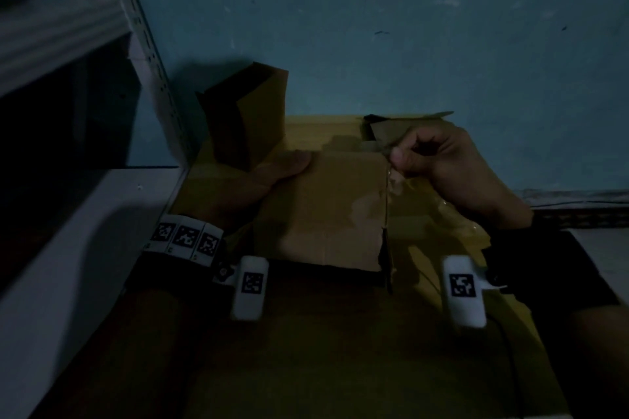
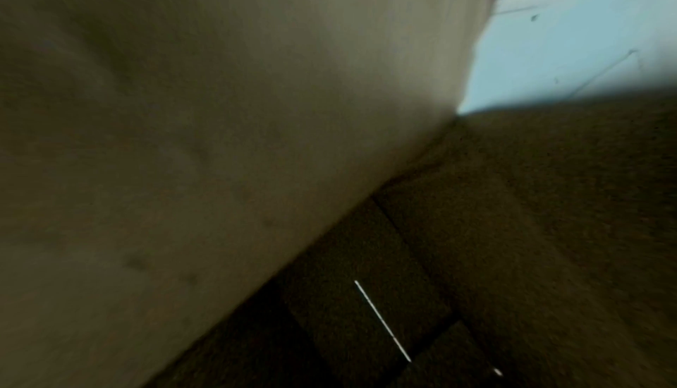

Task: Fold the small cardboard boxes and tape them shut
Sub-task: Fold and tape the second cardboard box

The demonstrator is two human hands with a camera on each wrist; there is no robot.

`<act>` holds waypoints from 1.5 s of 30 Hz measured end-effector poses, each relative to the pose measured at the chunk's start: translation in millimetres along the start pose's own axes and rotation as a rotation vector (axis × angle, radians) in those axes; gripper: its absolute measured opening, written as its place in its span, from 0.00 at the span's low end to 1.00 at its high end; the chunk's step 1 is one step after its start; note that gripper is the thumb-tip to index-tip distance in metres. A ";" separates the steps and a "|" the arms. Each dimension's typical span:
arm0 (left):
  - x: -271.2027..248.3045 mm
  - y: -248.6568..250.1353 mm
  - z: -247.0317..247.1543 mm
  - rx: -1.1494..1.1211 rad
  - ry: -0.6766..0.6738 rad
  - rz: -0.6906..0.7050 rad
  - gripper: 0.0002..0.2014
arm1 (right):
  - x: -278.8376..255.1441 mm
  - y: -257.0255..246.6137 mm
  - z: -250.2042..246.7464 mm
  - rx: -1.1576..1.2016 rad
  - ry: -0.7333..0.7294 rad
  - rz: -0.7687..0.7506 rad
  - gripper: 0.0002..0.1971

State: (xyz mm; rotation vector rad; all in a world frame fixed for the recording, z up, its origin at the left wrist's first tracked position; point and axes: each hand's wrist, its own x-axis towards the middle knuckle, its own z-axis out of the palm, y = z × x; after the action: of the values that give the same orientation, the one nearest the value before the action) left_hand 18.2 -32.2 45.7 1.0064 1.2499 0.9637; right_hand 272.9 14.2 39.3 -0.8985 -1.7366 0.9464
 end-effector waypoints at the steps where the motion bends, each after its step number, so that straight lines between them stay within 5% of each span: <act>1: -0.7 -0.1 1.1 -0.005 0.006 0.025 0.08 | 0.5 1.1 -0.2 -0.004 0.007 -0.009 0.11; 11: 3.9 -2.6 1.2 -0.070 -0.045 0.039 0.09 | 2.6 0.7 1.5 0.075 0.071 -0.050 0.09; 21: 6.9 -4.9 0.4 -0.122 -0.079 0.050 0.08 | 5.4 0.0 10.8 0.118 0.104 -0.002 0.16; 28: 12.1 -5.6 -10.4 -0.131 -0.019 0.027 0.16 | 4.0 -8.1 8.6 0.279 0.221 0.138 0.28; 32: 14.8 -6.1 -14.7 -0.191 -0.002 0.064 0.15 | 6.0 -3.8 1.6 0.231 0.320 0.145 0.25; 35: 13.6 -4.8 -17.9 -0.217 -0.009 0.083 0.25 | 3.7 -0.9 -2.7 0.107 0.388 0.237 0.18; 40: 16.9 -3.8 -19.7 -0.201 -0.036 0.142 0.24 | -2.3 -9.6 1.8 0.077 -0.010 0.450 0.29; 45: 22.4 -4.1 -13.7 0.141 0.018 0.129 0.34 | 1.9 -4.1 9.1 0.162 -0.035 0.225 0.16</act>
State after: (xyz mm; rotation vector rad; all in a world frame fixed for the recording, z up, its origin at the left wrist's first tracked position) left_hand 6.3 -11.1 34.9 1.2033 1.2939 0.9956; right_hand 263.1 12.2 41.1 -0.9895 -1.5838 1.2380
